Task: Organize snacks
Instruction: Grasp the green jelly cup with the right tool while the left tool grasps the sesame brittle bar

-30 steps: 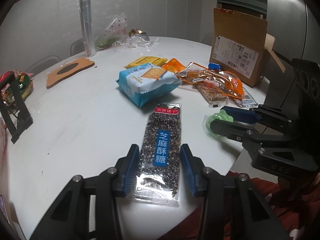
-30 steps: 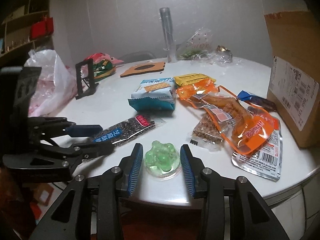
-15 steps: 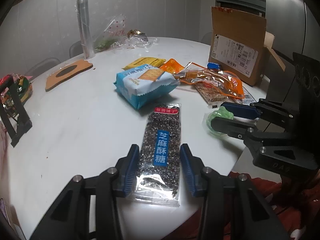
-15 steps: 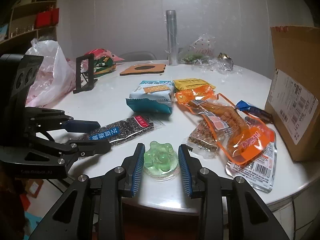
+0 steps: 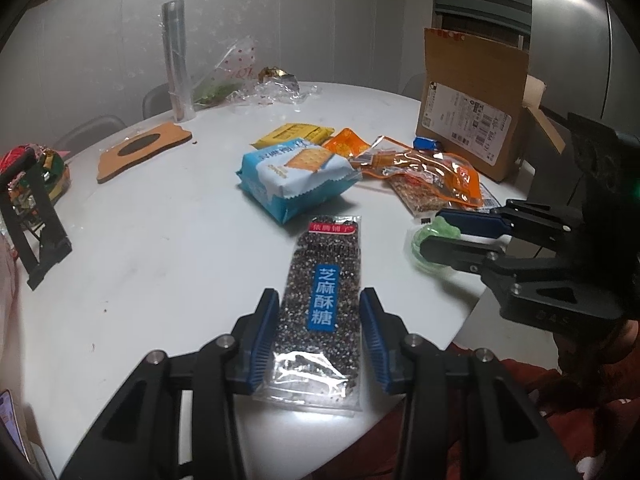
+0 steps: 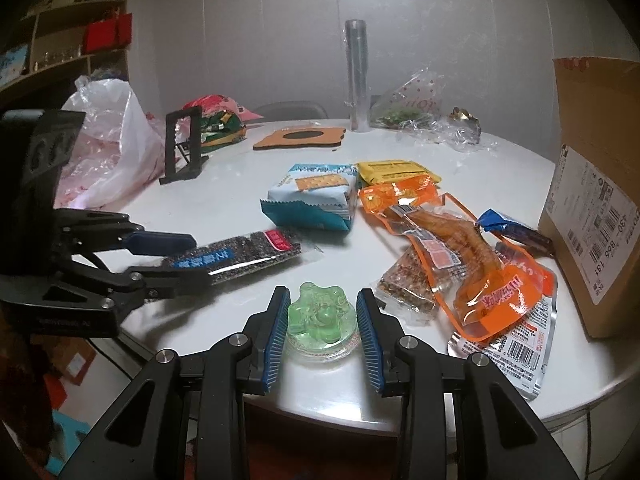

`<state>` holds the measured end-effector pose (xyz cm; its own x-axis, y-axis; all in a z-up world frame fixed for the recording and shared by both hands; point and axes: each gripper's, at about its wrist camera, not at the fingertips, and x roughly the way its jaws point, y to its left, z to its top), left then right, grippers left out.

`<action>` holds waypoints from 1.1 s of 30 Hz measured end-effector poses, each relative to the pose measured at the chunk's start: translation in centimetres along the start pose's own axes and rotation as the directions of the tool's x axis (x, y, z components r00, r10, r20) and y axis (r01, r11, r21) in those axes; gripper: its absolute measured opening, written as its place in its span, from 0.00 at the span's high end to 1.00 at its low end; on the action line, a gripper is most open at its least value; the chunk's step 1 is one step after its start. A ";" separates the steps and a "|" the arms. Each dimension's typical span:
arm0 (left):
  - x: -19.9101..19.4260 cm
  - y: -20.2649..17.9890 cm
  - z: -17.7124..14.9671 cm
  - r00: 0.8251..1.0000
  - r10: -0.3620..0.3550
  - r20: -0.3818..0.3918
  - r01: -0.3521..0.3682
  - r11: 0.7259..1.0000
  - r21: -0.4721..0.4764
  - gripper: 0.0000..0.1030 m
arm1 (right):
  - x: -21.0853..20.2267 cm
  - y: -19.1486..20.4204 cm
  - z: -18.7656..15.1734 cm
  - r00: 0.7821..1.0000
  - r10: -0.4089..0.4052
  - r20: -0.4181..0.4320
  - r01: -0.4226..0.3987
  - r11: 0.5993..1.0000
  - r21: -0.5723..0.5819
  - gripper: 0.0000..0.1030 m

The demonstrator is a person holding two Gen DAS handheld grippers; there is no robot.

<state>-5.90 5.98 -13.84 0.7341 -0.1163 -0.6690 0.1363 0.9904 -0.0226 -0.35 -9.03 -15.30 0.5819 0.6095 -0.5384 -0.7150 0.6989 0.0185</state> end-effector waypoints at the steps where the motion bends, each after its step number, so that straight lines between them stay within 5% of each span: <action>1: 0.2 -0.1 -0.1 1.000 -0.001 -0.005 0.001 1.000 0.001 0.62 | 0.1 0.0 0.0 1.000 -0.003 -0.003 0.003 1.000 -0.001 0.71; 14: 0.6 -0.5 -0.7 1.000 -0.008 -0.005 0.008 1.000 0.015 0.61 | 0.5 -0.3 -0.3 1.000 -0.003 0.013 0.002 0.997 0.081 0.70; 33: -0.2 -0.6 -1.0 1.000 -0.002 0.026 0.002 1.000 0.000 0.63 | -0.3 0.3 0.2 0.997 -0.055 0.049 0.054 0.998 0.023 0.76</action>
<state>-6.79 5.47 -14.47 0.7506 -0.1206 -0.6497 0.1378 0.9902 -0.0246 -0.64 -8.96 -14.90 0.6386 0.5875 -0.4970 -0.6732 0.7394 0.0091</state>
